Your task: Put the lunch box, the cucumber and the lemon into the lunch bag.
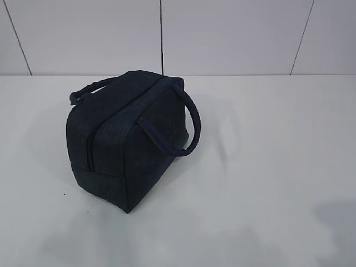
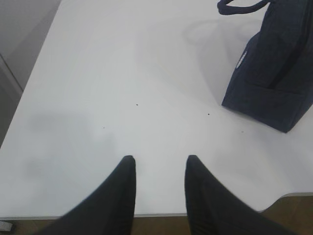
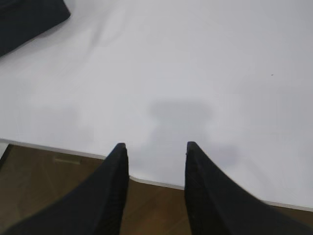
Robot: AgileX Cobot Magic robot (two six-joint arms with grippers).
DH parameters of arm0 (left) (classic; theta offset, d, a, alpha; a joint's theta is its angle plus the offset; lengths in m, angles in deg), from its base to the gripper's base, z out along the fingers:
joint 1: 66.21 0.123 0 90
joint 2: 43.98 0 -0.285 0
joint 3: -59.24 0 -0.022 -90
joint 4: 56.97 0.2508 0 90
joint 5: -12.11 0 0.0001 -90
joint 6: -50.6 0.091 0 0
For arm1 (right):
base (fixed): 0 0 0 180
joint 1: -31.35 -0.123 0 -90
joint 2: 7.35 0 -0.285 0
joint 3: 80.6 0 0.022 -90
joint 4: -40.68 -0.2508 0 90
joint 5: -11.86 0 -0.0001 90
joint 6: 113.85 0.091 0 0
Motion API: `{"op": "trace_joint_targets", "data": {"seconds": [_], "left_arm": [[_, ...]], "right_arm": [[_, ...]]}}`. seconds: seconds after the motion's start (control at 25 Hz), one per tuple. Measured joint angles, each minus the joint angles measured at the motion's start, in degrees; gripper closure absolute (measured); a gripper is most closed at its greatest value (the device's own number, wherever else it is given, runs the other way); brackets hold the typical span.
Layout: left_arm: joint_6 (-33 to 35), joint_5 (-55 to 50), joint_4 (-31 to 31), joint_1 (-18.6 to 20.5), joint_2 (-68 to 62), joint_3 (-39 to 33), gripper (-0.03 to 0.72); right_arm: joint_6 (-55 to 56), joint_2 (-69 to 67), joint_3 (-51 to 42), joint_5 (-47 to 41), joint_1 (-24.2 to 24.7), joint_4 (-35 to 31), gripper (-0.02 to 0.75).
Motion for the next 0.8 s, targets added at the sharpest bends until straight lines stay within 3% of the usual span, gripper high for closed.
{"op": "trace_joint_targets", "data": {"seconds": [0.16, 0.8], "left_arm": [[-0.02, 0.07, 0.62, 0.85, 0.00, 0.00, 0.444], [-0.12, 0.14, 1.44, 0.23, 0.00, 0.00, 0.444]], "right_arm": [[0.00, 2.31, 0.00, 0.00, 3.40, 0.10, 0.425], [0.00, 2.31, 0.00, -0.10, 3.50, 1.08, 0.425]]}}
